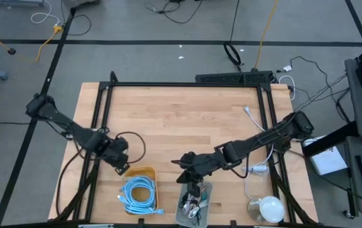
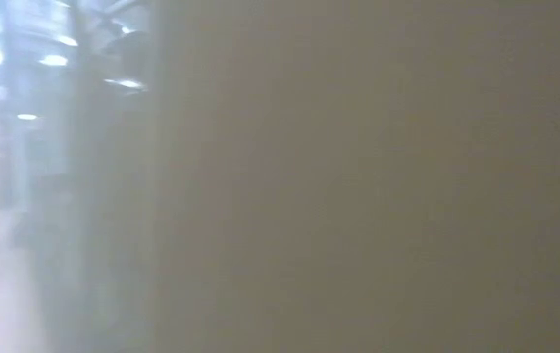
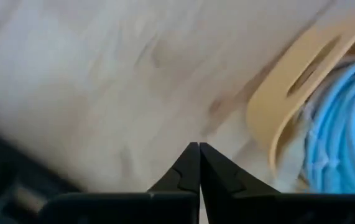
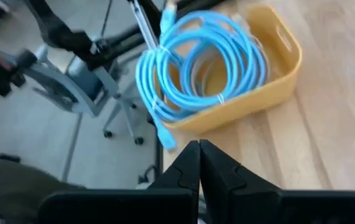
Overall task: Sort cables
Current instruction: Adjust the bins
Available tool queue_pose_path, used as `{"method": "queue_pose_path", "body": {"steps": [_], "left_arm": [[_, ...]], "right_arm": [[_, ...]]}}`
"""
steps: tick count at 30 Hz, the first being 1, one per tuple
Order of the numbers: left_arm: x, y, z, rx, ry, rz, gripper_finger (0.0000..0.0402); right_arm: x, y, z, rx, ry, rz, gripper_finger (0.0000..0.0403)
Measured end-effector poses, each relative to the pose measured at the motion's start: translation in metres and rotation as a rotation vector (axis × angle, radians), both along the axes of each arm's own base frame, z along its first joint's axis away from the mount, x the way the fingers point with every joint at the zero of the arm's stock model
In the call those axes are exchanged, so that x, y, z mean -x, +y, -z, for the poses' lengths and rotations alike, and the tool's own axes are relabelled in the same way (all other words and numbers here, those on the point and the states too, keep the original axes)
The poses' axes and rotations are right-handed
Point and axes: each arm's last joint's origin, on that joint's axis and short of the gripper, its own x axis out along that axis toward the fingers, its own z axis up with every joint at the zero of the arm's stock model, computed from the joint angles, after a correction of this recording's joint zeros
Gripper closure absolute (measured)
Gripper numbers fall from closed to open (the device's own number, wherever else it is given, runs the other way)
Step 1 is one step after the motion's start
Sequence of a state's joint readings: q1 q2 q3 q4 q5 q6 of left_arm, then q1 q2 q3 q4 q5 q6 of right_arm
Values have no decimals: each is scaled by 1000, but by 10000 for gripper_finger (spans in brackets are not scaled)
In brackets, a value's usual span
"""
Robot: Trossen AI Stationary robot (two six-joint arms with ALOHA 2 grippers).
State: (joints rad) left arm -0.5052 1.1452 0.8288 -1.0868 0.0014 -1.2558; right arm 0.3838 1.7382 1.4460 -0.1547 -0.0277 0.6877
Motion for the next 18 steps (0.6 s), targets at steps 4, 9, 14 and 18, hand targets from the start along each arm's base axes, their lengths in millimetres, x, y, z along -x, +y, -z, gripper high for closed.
{"method": "queue_pose_path", "body": {"steps": [4,9,14,18], "left_arm": [[12,-11,-3,70,45,-103,400],[22,-34,-2,120,43,-168,400],[20,-45,6,145,-38,-238,401],[15,-51,16,172,-37,-248,401]], "right_arm": [[5,-7,-3,18,35,-49,403],[26,-20,-20,134,62,-23,403],[52,-39,-39,299,91,146,403],[72,-51,-58,378,72,262,403]]}}
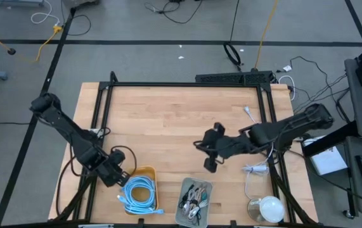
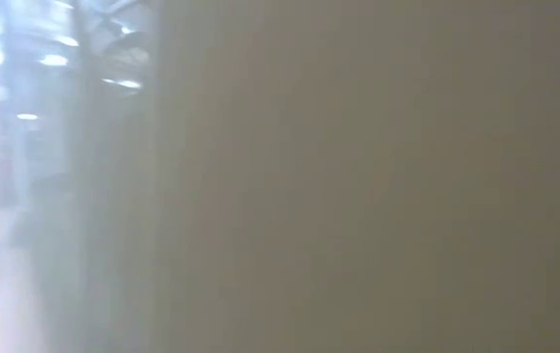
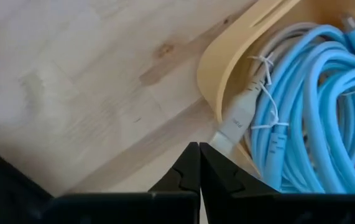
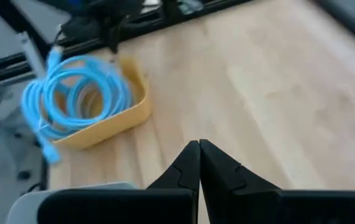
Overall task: Sort cables
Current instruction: Adjust the bins
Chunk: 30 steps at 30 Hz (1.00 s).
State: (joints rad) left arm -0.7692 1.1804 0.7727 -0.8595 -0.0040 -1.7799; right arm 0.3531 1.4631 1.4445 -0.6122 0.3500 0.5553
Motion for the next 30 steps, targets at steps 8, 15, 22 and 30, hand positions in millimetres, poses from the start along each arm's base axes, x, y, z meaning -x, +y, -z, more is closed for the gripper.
{"method": "queue_pose_path", "body": {"steps": [8,15,22,30], "left_arm": [[-10,-5,12,-26,20,15,401],[-23,2,19,-51,24,45,401],[-30,10,20,-61,22,64,401],[2,30,17,-206,315,37,398]], "right_arm": [[25,-12,-19,58,-29,71,403],[33,-12,-8,24,-18,91,403],[47,-9,32,-85,79,115,403],[82,19,81,-320,274,60,403]]}}
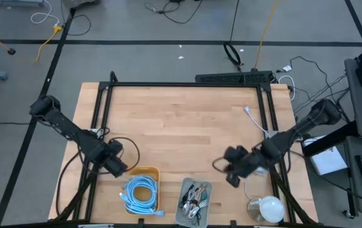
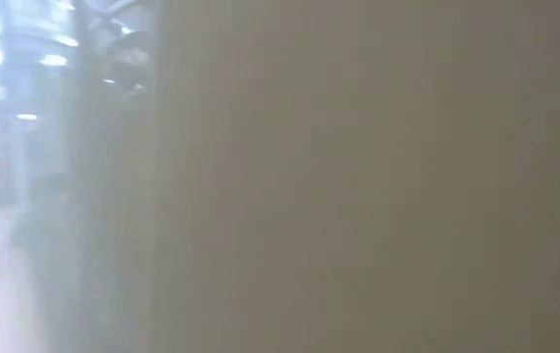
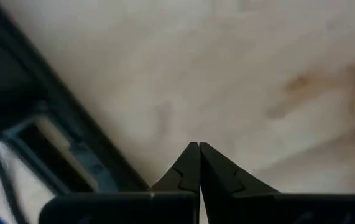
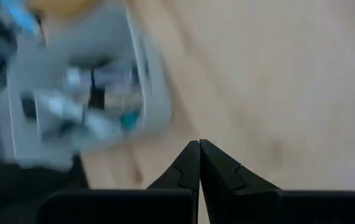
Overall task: Sort cables
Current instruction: Adjust the bins
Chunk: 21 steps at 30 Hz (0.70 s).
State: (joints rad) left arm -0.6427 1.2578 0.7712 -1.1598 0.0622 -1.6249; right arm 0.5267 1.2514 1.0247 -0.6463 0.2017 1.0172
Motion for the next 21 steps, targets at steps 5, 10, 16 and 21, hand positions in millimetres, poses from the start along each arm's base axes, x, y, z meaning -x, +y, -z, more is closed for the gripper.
{"method": "queue_pose_path", "body": {"steps": [5,10,16,21], "left_arm": [[8,13,-12,-40,-41,-22,398],[11,26,-24,-80,-185,-75,397],[9,38,-35,-73,-321,-77,397],[-3,41,-38,-58,-421,1,396]], "right_arm": [[20,25,39,-162,77,0,403],[17,42,66,-249,57,24,403],[-8,57,87,-258,40,-9,403],[-25,60,93,-256,1,-9,403]]}}
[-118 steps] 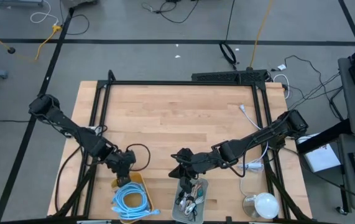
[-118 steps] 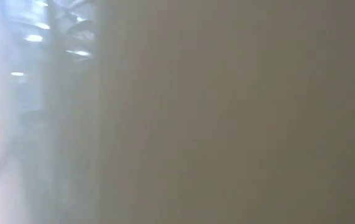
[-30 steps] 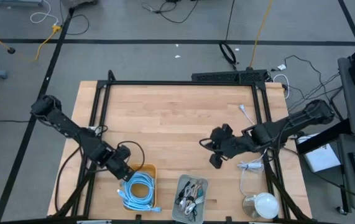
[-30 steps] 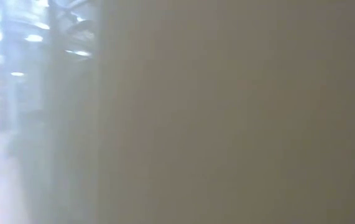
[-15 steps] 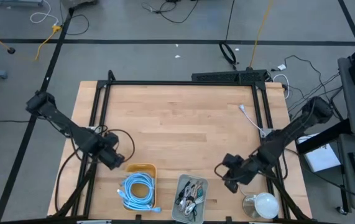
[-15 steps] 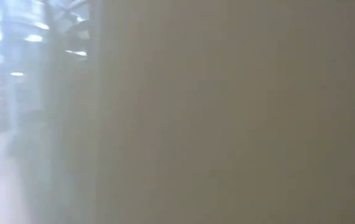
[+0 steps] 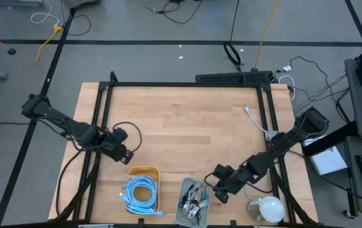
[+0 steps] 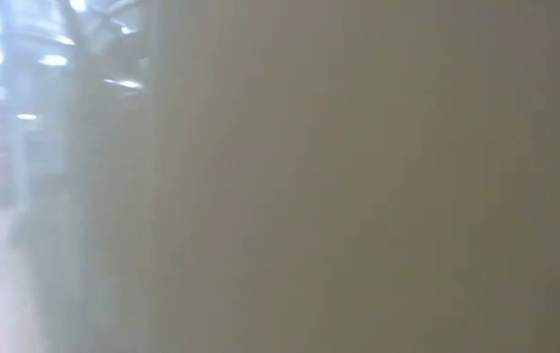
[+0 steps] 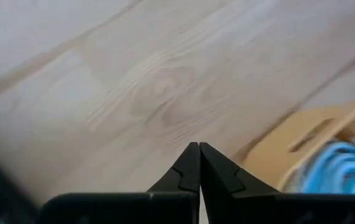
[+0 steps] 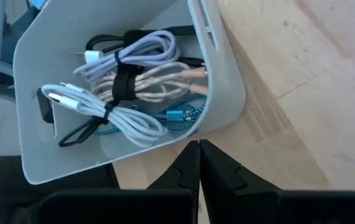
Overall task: Sort cables
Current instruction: Adjust the bins
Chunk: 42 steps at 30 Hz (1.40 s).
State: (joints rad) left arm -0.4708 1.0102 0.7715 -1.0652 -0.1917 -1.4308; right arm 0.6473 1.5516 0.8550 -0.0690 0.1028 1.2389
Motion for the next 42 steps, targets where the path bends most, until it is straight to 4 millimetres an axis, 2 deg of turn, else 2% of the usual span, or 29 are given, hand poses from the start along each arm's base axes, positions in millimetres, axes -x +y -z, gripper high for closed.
{"method": "queue_pose_path", "body": {"steps": [3,7,15,21,26,30,42], "left_arm": [[-15,2,0,16,-65,45,396],[-31,4,7,28,-66,85,396],[-66,0,37,107,16,238,396],[-83,-13,55,135,-5,288,399],[-91,-17,59,143,-42,302,400],[-91,-18,60,167,-36,312,400],[-92,-24,59,207,-57,315,401]], "right_arm": [[-2,-3,-1,9,0,4,403],[-6,-9,-1,24,-6,12,403],[-9,-15,-3,30,-17,25,403],[-3,-27,-31,57,-131,119,403],[8,-49,-58,119,-200,192,403],[17,-61,-69,147,-205,198,403],[21,-71,-72,203,-196,208,403]]}}
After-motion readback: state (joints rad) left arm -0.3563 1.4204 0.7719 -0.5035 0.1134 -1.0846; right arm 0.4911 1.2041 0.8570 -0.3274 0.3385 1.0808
